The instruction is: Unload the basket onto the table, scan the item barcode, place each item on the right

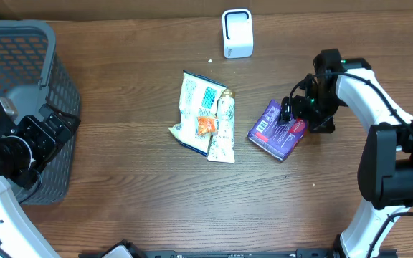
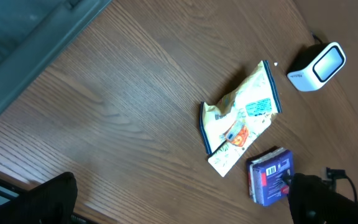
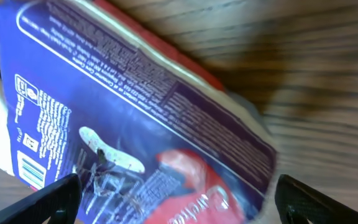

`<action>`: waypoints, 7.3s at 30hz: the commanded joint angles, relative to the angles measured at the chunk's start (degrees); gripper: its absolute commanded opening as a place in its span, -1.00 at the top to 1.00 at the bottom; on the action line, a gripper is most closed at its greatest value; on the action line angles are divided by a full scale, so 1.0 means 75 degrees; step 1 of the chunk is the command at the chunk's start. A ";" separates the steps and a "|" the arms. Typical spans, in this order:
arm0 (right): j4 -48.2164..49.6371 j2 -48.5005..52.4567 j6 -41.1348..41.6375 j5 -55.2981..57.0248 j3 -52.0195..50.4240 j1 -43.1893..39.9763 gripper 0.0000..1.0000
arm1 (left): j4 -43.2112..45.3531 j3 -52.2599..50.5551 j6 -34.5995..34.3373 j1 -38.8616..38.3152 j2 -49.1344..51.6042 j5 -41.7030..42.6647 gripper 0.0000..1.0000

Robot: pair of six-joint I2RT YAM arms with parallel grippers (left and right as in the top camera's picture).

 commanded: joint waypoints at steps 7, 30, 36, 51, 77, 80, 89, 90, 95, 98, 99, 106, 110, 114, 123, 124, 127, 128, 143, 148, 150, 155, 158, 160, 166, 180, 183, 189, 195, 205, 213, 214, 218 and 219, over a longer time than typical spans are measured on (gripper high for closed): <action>0.0863 0.0017 -0.0166 -0.0784 -0.0848 -0.0647 -0.74 | 0.0009 -0.0029 0.0175 -0.0052 0.0020 0.0020 -0.99; 0.2020 0.0017 -0.0880 -0.3998 -0.1588 -0.1853 -0.26 | 0.0009 -0.0029 0.0175 -0.0052 0.0038 0.0020 -1.00; 0.2282 0.0017 -0.0720 -0.3608 -0.1699 -0.1644 -0.42 | 0.0009 -0.0029 0.0175 -0.0052 0.0038 0.0020 -1.00; 0.3523 0.0017 0.0810 -0.2876 -0.2133 -0.1440 0.62 | 0.0009 -0.0029 0.0175 -0.0052 0.0038 0.0020 -1.00; -0.1626 0.0017 0.2057 0.5928 0.3337 0.0638 0.92 | 0.0009 -0.0029 0.0175 -0.0052 0.0041 0.0020 -0.99; -0.2154 0.0017 0.2177 0.6044 0.3337 0.1037 0.84 | 0.0009 -0.0029 0.0175 -0.0052 0.0041 0.0020 -1.00; -0.3144 0.0017 0.3025 0.5890 0.3264 0.2162 0.72 | 0.0009 -0.0029 0.0175 -0.0052 0.0041 0.0020 -1.00; -0.3136 0.0017 0.3025 0.5896 0.3144 0.2355 0.72 | 0.0009 -0.0029 0.0175 -0.0052 0.0041 0.0020 -0.99; -0.3008 0.0076 0.3281 0.5858 0.2661 0.3063 0.72 | 0.0009 -0.0029 0.0175 -0.0052 0.0041 0.0020 -1.00; -0.2812 0.0149 0.3366 0.5610 0.2486 0.3346 0.72 | 0.0009 -0.0029 0.0175 -0.0052 0.0041 0.0020 -1.00; -0.2754 0.0163 0.3366 0.5502 0.2460 0.3401 0.73 | 0.0009 -0.0029 0.0175 -0.0052 0.0041 0.0020 -0.99; -0.2209 0.0458 0.3331 0.4409 0.2454 0.4127 0.49 | 0.0009 -0.0029 0.0175 -0.0052 0.0041 0.0020 -1.00; -0.1813 0.0504 0.3334 0.3856 0.2463 0.4555 0.35 | 0.0009 -0.0029 0.0175 -0.0052 0.0041 0.0020 -1.00; -0.1480 0.0501 0.3331 0.3319 0.2725 0.4852 0.26 | 0.0009 -0.0029 0.0175 -0.0052 0.0041 0.0020 -1.00; -0.0874 0.0501 0.2838 0.1856 0.3762 0.4846 -0.05 | 0.0009 -0.0029 0.0175 -0.0052 0.0041 0.0020 -1.00; -0.0941 0.0501 0.2830 0.1865 0.3876 0.4794 -0.24 | 0.0009 -0.0029 0.0175 -0.0052 0.0041 0.0020 -1.00; -0.1428 0.0501 0.2640 0.1985 0.4299 0.4508 -0.49 | 0.0009 -0.0029 0.0175 -0.0052 0.0041 0.0020 -1.00; -0.1652 0.0501 0.2637 0.2020 0.4427 0.4354 -0.51 | 0.0009 -0.0029 0.0175 -0.0052 0.0041 0.0020 -0.99; -0.2148 0.0504 0.1457 0.1515 0.2591 0.3095 -0.87 | 0.0009 -0.0029 0.0175 -0.0052 0.0041 0.0020 -0.99; -0.1623 0.0504 0.1209 0.0901 0.1883 0.2442 -0.86 | 0.0009 -0.0029 0.0175 -0.0052 0.0041 0.0020 -0.99; -0.1559 0.0504 0.0577 0.0102 0.1778 0.2119 -0.86 | 0.0009 -0.0029 0.0175 -0.0052 0.0041 0.0020 -0.99; -0.1378 0.0504 -0.0935 -0.2229 0.1431 0.1399 -0.84 | 0.0009 -0.0029 0.0175 -0.0052 0.0041 0.0020 -0.99; -0.1003 0.0504 -0.1081 -0.2725 0.1014 0.1294 -0.82 | 0.0009 -0.0029 0.0175 -0.0052 0.0041 0.0020 -0.99; -0.0545 0.0504 -0.1078 -0.3174 0.0641 0.1297 -0.79 | 0.0009 -0.0029 0.0175 -0.0052 0.0041 0.0020 -1.00; 0.0871 0.0504 -0.0291 -0.3471 -0.0443 0.1364 -0.56 | 0.0009 -0.0029 0.0175 -0.0052 0.0041 0.0020 -0.99; 0.1326 0.0504 -0.0265 -0.2847 -0.0694 0.1358 0.21 | 0.0009 -0.0029 0.0175 -0.0052 0.0041 0.0020 -1.00; 0.1393 0.0504 -0.0265 -0.2847 -0.0691 0.1352 0.60 | 0.0009 -0.0029 0.0175 -0.0052 0.0041 0.0020 -1.00; 0.1271 0.0501 -0.0262 -0.2850 -0.0513 0.1306 0.93 | 0.0009 -0.0029 0.0175 -0.0052 0.0041 0.0020 -1.00; 0.0452 0.0379 -0.0262 -0.2436 0.0455 0.1040 0.93 | 0.0009 -0.0029 0.0175 -0.0052 0.0041 0.0020 -1.00; 0.0026 0.0283 0.0577 -0.1728 0.3133 0.0685 0.93 | 0.0009 -0.0029 0.0175 -0.0052 0.0041 0.0020 -1.00; 0.2958 0.0289 0.3226 -0.1728 0.3217 0.0609 0.93 | 0.0009 -0.0029 0.0175 -0.0052 0.0041 0.0020 -1.00; 0.3366 0.0291 0.3547 -0.1676 0.3217 0.0627 0.93 | 0.0009 -0.0029 0.0175 -0.0052 0.0041 0.0020 -1.00; 0.4331 0.0460 0.5001 -0.0918 0.3217 0.0720 0.93 | 0.0009 -0.0029 0.0175 -0.0052 0.0041 0.0020 -1.00; 0.4485 0.0513 0.5278 -0.0868 0.3217 0.0729 0.93 | 0.0009 -0.0029 0.0175 -0.0052 0.0041 0.0020 -0.99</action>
